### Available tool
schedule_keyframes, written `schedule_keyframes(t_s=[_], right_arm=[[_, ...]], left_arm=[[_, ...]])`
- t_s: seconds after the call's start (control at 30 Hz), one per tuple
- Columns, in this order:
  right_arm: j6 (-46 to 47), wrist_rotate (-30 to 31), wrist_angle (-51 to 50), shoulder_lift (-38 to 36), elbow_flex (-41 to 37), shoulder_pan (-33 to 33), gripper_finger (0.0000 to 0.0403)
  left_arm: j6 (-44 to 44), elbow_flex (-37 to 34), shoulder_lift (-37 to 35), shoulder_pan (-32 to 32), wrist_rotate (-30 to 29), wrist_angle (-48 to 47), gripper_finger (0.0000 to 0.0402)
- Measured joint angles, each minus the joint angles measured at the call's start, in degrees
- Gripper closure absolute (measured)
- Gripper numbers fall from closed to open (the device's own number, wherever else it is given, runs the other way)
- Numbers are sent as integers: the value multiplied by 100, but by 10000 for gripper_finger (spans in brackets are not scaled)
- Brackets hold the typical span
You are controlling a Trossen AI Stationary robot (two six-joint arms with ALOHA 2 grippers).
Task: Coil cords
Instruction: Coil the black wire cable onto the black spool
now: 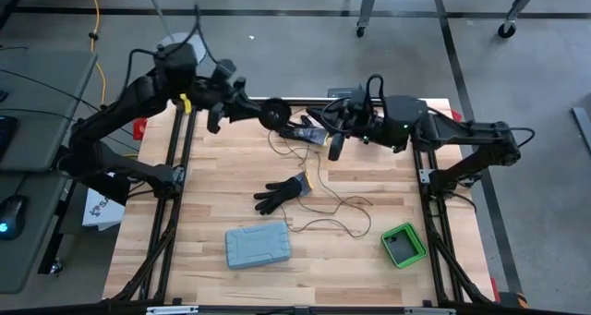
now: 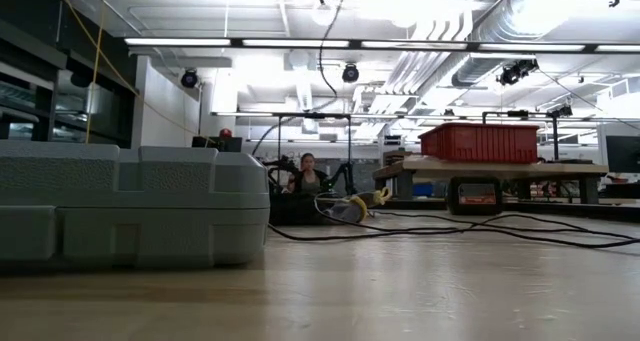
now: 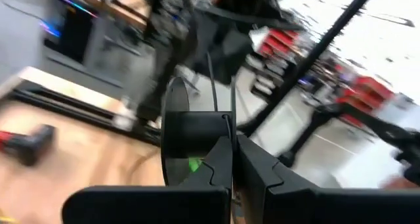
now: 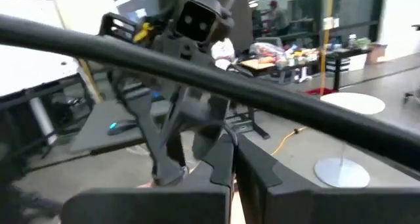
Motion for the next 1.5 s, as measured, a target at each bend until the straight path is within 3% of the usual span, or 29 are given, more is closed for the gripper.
schedule_keyframes(t_s=[0.23, 0.4, 0.57, 0.83, 1.17, 1.5], right_arm=[[-222, -197, -197, 14, 264, 2, 403], [-155, -533, -81, 72, 274, -58, 403], [-159, -901, 137, 129, 272, -77, 403], [-114, -1103, 415, 158, 277, -13, 397], [353, -812, 644, 193, 279, -28, 388], [381, -555, 915, 602, 266, -26, 287]], left_arm=[[-588, 11, 512, -227, 1021, 546, 401], [-1463, 9, 931, -409, 1764, 2025, 401], [-2375, 2, 1301, -504, 2081, 3510, 401], [-2739, -4, 1550, -434, 1838, 5210, 401], [-2315, -4, 1615, -431, 1065, 5775, 401], [-2468, 9, 1624, -440, 615, 6509, 401]])
